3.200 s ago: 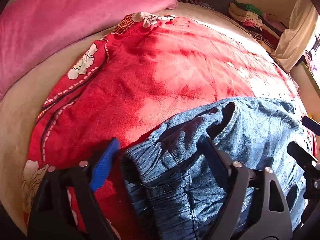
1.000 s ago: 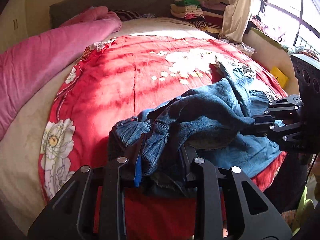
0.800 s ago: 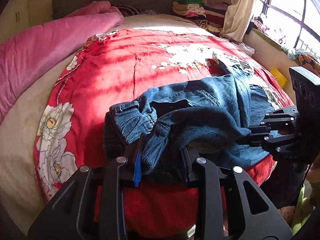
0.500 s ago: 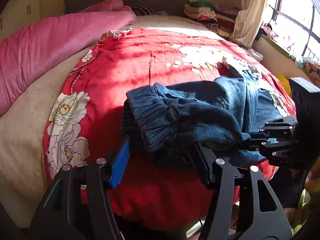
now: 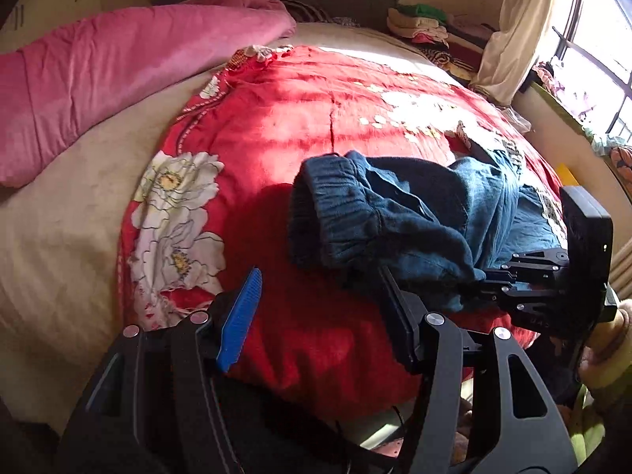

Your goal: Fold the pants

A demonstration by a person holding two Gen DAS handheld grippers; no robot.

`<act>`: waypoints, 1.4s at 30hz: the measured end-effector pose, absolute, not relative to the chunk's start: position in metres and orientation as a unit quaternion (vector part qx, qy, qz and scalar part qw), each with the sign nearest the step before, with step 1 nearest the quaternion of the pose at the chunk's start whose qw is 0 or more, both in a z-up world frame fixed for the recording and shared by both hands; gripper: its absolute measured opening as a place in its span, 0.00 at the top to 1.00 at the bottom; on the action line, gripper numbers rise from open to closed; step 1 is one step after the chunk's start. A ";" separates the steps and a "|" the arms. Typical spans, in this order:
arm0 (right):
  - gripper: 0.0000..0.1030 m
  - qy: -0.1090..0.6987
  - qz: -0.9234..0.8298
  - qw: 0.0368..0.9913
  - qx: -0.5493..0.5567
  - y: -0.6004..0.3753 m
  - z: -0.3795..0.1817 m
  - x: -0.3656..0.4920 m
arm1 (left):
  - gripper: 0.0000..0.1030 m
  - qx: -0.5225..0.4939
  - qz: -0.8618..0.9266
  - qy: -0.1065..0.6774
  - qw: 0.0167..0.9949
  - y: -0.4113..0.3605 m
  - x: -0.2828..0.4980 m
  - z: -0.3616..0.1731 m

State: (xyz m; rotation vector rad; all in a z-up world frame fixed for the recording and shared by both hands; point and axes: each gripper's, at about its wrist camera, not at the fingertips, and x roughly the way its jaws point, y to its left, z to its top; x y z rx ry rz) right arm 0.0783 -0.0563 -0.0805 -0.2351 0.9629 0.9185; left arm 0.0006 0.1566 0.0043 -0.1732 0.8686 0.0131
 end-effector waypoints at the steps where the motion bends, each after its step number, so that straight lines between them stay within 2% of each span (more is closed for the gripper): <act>1: 0.87 0.444 0.424 0.782 -0.110 -0.056 -0.081 0.077 | 0.50 -0.087 0.012 0.414 0.906 0.158 0.000 0.011; 6: 0.87 0.449 0.422 0.783 -0.082 -0.064 -0.083 0.079 | 0.51 -0.081 -0.049 0.386 0.918 0.124 0.028 0.030; 9: 0.87 0.451 0.421 0.783 -0.074 -0.073 -0.078 0.078 | 0.78 -0.093 -0.108 0.407 0.902 0.094 0.057 0.015; 10: 0.87 0.453 0.420 0.784 -0.066 -0.079 -0.075 0.078 | 0.84 -0.093 -0.119 0.418 0.896 0.086 0.065 0.007; 12: 0.83 0.450 0.419 0.788 -0.040 -0.094 -0.065 0.077 | 0.87 -0.064 -0.108 0.441 0.889 0.073 0.072 -0.012; 15: 0.70 0.429 0.407 0.806 -0.024 -0.111 -0.049 0.077 | 0.87 -0.042 -0.090 0.480 0.872 0.072 0.071 -0.046; 19: 0.68 0.420 0.397 0.815 -0.016 -0.111 -0.043 0.088 | 0.87 -0.071 -0.097 0.480 0.869 0.087 0.058 -0.059; 23: 0.62 0.466 0.362 0.806 -0.047 -0.097 -0.073 0.104 | 0.87 -0.069 -0.101 0.476 0.871 0.088 0.056 -0.062; 25: 0.61 0.474 0.352 0.806 -0.043 -0.097 -0.089 0.109 | 0.87 -0.074 -0.102 0.477 0.870 0.089 0.059 -0.066; 28: 0.61 0.468 0.361 0.806 -0.027 -0.103 -0.083 0.107 | 0.87 -0.069 -0.100 0.473 0.873 0.087 0.061 -0.066; 31: 0.49 0.451 0.383 0.806 0.022 -0.125 -0.057 0.105 | 0.86 -0.069 -0.097 0.465 0.877 0.086 0.056 -0.052; 32: 0.45 0.439 0.382 0.813 0.026 -0.134 -0.045 0.104 | 0.83 -0.068 -0.097 0.459 0.880 0.085 0.053 -0.045; 34: 0.40 0.419 0.366 0.830 0.033 -0.154 -0.025 0.107 | 0.60 -0.065 -0.103 0.443 0.888 0.081 0.046 -0.027; 37: 0.36 0.406 0.345 0.844 0.060 -0.184 -0.004 0.122 | 0.56 -0.053 -0.122 0.415 0.900 0.066 0.039 -0.001; 39: 0.30 0.401 0.315 0.858 0.056 -0.199 0.006 0.135 | 0.53 -0.051 -0.146 0.404 0.902 0.052 0.042 0.009; 42: 0.26 0.403 0.287 0.868 0.039 -0.211 0.016 0.157 | 0.53 -0.037 -0.180 0.405 0.896 0.022 0.057 0.011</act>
